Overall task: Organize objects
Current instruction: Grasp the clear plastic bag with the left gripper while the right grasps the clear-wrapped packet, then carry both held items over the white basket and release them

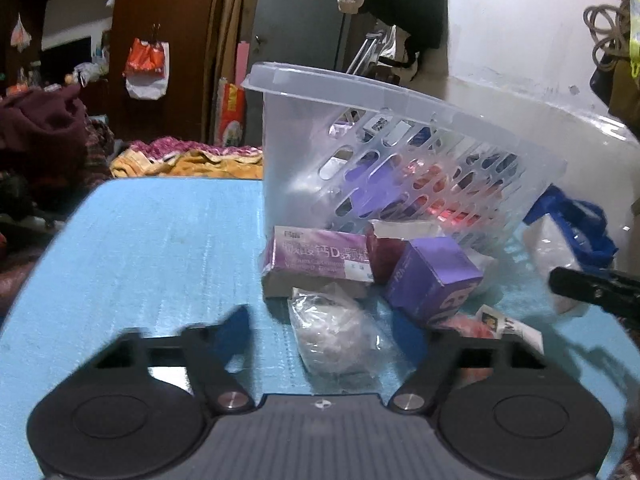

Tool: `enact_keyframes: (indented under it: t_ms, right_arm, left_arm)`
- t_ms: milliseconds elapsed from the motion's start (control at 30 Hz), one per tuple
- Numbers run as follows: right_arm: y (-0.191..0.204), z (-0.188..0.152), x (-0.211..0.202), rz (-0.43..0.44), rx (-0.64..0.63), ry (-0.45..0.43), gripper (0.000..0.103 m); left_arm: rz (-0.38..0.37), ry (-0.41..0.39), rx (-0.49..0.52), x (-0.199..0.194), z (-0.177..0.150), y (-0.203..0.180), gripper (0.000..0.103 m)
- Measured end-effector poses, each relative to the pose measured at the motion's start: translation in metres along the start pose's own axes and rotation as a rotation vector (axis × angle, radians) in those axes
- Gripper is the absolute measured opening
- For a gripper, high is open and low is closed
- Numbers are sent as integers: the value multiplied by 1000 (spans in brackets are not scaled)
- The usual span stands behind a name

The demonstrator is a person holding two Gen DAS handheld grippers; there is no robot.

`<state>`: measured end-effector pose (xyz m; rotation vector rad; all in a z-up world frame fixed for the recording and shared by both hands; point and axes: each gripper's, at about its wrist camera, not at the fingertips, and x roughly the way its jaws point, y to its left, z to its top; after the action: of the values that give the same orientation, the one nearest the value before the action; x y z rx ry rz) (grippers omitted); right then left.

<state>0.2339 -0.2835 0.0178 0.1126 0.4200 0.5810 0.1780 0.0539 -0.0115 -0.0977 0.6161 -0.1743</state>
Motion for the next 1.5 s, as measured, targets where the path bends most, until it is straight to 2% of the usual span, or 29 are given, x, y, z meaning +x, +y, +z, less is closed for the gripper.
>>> enact_keyframes:
  t_ms: [67, 267, 400, 500, 600, 1000, 1200, 1367, 1433, 1500]
  right_arm:
    - [-4, -1, -1, -2, 10, -21, 44]
    - [-2, -6, 1, -24, -3, -59, 44]
    - [-3, -8, -7, -25, -11, -110, 44]
    - [-5, -10, -10, -35, 0, -139, 44]
    - [-3, -11, -13, -49, -5, -166, 44]
    - [2, -12, -16, -42, -30, -202, 43]
    - [3, -13, -17, -38, -36, -209, 43]
    - [5, -12, -19, -38, -43, -223, 43]
    - [5, -7, -23, 23, -26, -198, 43]
    - [11, 6, -35, 57, -49, -232, 43]
  left_arm:
    - [-25, -9, -1, -2, -2, 1, 47]
    - [-111, -129, -48, -21, -8, 13, 45]
    - [-134, -222, -38, -35, -13, 12, 46]
    - [-138, -257, -11, -39, -15, 7, 46]
    - [-134, -259, -22, -37, -14, 8, 46]
    - [-148, -332, -25, -47, -17, 13, 46]
    - [-155, -434, -61, -60, -24, 19, 46]
    - [-164, -459, -73, -63, -25, 22, 46]
    - [-179, -489, -98, -70, -25, 26, 46]
    - [-161, -513, -93, -82, -14, 26, 46]
